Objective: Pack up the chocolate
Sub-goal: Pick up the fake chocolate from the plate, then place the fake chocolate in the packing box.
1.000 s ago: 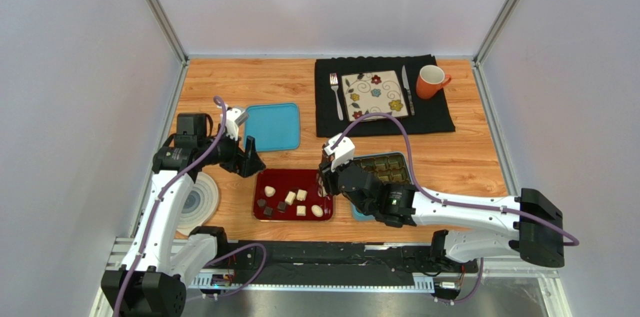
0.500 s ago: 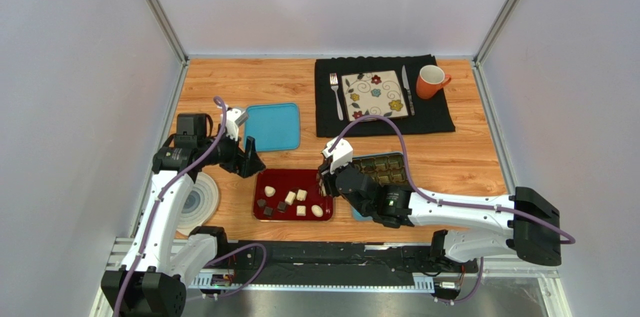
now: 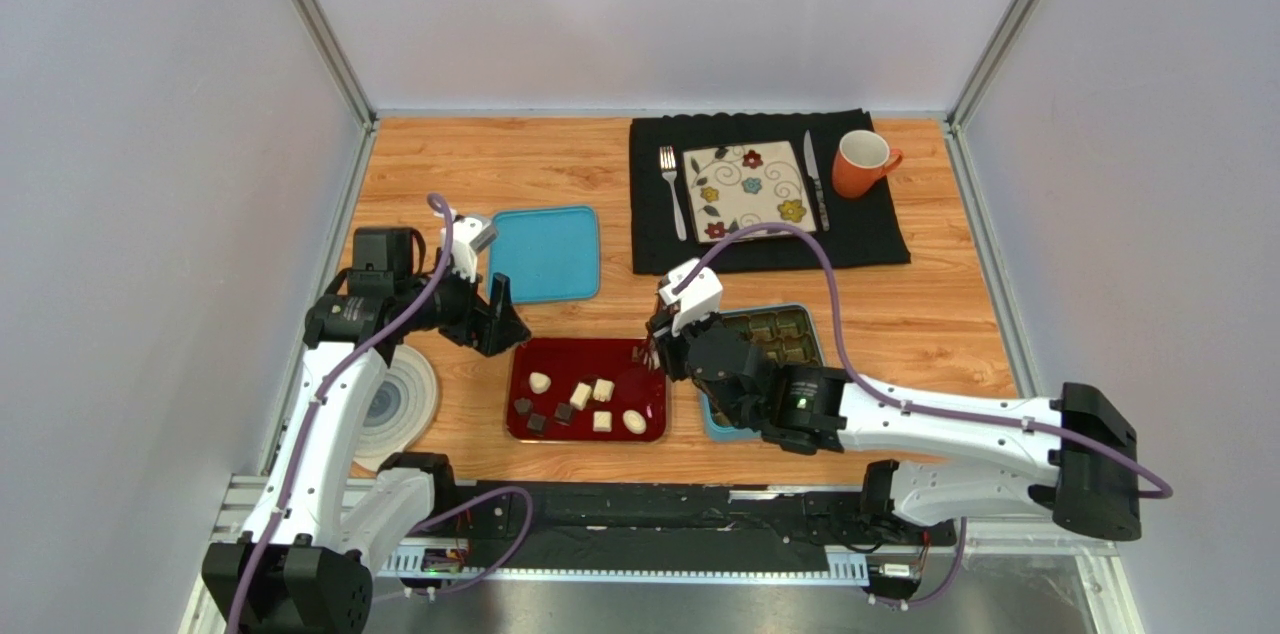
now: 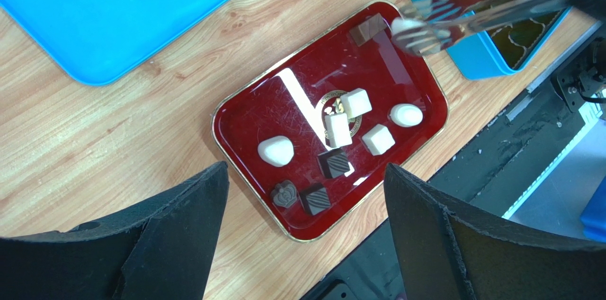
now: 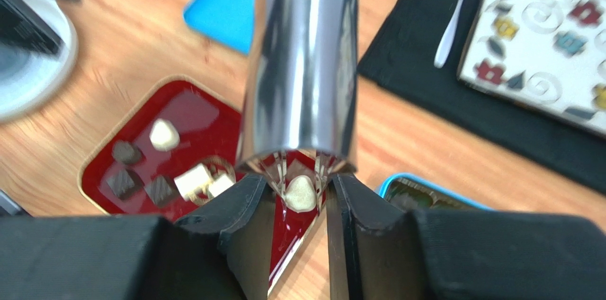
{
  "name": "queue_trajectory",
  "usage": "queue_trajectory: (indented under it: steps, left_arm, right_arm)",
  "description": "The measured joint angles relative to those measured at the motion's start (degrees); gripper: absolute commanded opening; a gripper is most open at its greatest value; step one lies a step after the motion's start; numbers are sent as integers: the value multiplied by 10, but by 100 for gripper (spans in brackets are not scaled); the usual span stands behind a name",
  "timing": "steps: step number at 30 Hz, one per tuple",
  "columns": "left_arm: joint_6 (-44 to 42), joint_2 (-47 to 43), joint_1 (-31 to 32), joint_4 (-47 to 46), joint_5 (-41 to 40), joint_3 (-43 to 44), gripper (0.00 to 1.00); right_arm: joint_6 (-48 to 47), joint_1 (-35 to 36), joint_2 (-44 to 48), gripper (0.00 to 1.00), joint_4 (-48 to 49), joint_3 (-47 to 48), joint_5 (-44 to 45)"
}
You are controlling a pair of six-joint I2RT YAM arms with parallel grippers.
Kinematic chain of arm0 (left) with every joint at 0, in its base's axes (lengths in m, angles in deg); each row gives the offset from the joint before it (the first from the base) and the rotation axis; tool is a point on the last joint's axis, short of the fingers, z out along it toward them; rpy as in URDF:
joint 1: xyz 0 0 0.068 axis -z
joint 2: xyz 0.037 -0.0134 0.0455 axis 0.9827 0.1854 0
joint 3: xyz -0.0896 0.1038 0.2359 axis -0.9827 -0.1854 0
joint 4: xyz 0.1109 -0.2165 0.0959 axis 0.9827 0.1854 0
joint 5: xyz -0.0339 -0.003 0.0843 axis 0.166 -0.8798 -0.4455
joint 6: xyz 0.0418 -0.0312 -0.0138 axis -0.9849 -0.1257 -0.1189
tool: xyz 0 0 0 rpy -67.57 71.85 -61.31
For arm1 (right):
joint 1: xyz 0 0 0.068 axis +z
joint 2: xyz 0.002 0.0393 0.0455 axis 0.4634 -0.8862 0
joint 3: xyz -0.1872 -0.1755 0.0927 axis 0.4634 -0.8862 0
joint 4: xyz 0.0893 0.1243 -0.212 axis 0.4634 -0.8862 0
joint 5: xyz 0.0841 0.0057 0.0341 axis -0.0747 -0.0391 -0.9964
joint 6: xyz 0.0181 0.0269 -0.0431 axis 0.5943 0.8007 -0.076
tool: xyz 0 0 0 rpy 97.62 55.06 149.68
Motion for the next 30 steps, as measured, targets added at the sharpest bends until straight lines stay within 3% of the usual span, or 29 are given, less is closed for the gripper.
queue_trajectory:
  steps: [6,13,20,25,30]
  left_arm:
    - [0,0,0,0,0,0,88]
    - [0,-2,0,0,0,0,88]
    - [0,-2,0,0,0,0,88]
    - [0,-2,0,0,0,0,88]
    - [0,-2,0,0,0,0,88]
  right_arm:
    - [-33,-23,84,12,-20,32,22]
    - [-38,-135,182,12,-56,22,34]
    - [-23,-218,195,13,-104,-35,21]
    - [-17,-235,186,15,-122,-46,11]
    - [-14,-244,186,24,-121,-47,4]
